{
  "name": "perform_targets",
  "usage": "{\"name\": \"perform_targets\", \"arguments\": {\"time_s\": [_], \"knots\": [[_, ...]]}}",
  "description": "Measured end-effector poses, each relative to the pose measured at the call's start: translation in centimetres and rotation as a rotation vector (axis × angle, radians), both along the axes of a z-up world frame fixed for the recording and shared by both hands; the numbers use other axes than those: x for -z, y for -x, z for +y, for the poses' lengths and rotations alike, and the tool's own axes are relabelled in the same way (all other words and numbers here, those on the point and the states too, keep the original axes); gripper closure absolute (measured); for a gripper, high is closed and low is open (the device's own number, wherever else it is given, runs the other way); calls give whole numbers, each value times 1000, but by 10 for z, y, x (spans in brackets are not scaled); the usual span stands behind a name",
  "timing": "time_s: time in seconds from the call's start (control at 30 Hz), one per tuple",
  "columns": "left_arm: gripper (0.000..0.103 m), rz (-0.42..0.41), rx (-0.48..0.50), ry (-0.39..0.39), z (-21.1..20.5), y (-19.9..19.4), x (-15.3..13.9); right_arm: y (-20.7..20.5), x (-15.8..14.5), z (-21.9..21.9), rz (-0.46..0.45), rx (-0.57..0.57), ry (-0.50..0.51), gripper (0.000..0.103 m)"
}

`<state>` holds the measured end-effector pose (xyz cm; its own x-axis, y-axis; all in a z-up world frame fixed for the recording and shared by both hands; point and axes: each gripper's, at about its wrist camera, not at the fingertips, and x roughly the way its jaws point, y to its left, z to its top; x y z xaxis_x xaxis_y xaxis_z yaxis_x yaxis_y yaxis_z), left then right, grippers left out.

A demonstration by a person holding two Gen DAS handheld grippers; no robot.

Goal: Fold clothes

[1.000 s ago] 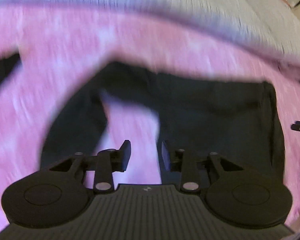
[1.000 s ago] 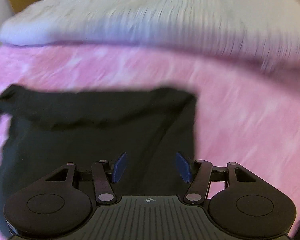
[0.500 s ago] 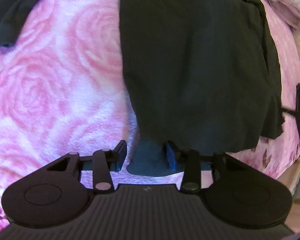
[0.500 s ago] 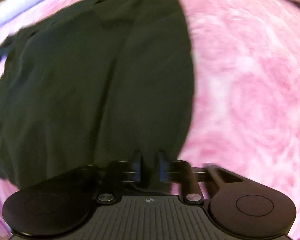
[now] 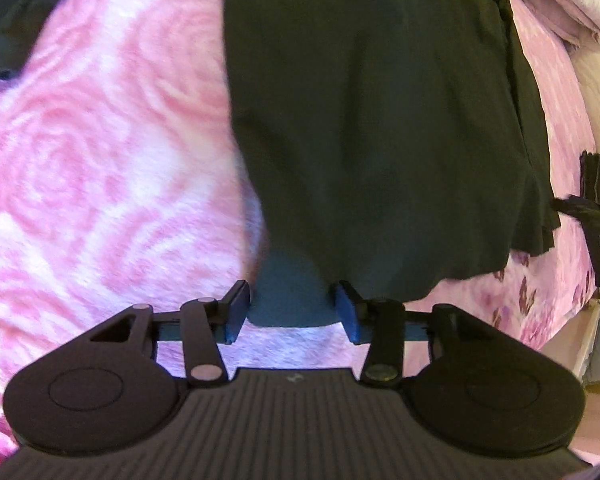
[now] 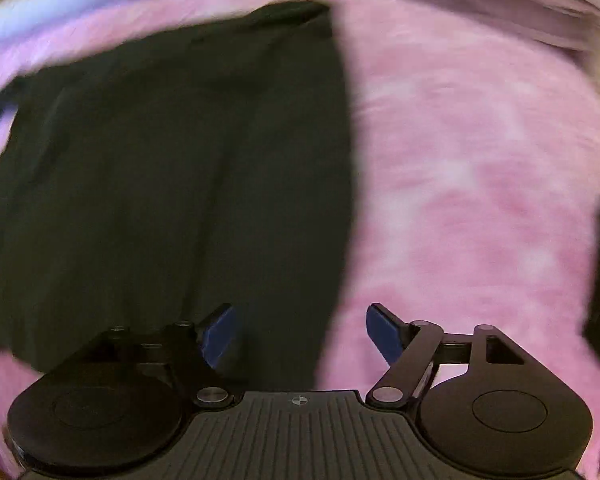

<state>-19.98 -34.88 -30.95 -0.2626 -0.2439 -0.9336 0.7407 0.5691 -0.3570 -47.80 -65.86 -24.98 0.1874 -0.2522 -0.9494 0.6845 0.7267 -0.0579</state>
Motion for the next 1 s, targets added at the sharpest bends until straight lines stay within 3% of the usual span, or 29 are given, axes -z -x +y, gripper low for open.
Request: {"name": "perform_targets", "arguments": {"time_s": [0.07,0.1,0.13,0.17,0.27,0.4,0.47,0.5,0.57,0.63,0.7,0.8,0.9,0.93,0.97,1.0], "knots": [[70,-6,-5,-11,-1,4,2,-19,16,13,26,-89,-14,29],[80,-6,-8,-17,-1,6,2,-24,21,16,46,-115,-7,32],[84,-5,-10,-24,-2,7,3,-23,20,13,41,-106,-9,56],[84,-4,-8,-25,-4,7,2,-22,18,10,36,-97,-11,92],[84,9,-9,-11,-1,7,1,3,-13,-25,11,-3,50,96],[83,7,-16,-8,6,7,1,46,-61,-87,104,182,392,97],[82,5,-19,-6,9,9,0,69,-75,-119,142,364,458,87],[79,3,-19,-7,10,10,0,77,-77,-125,122,431,430,80],[76,5,-24,-7,13,13,2,81,-71,-111,6,467,303,52],[72,6,-36,-4,15,17,2,77,-57,-88,-101,442,157,45],[72,7,-41,0,17,20,2,69,-32,-66,-146,317,-27,43],[73,0,-14,-1,17,25,2,52,1,-35,-98,168,-107,43],[95,28,-12,0,21,22,1,51,17,-31,-117,167,-151,43],[96,41,-14,9,23,21,0,56,17,-36,-161,209,-181,45],[96,39,-1,12,25,22,-1,60,18,-41,-192,239,-216,73],[97,37,17,16,26,23,-2,61,17,-46,-200,238,-250,91]]}}
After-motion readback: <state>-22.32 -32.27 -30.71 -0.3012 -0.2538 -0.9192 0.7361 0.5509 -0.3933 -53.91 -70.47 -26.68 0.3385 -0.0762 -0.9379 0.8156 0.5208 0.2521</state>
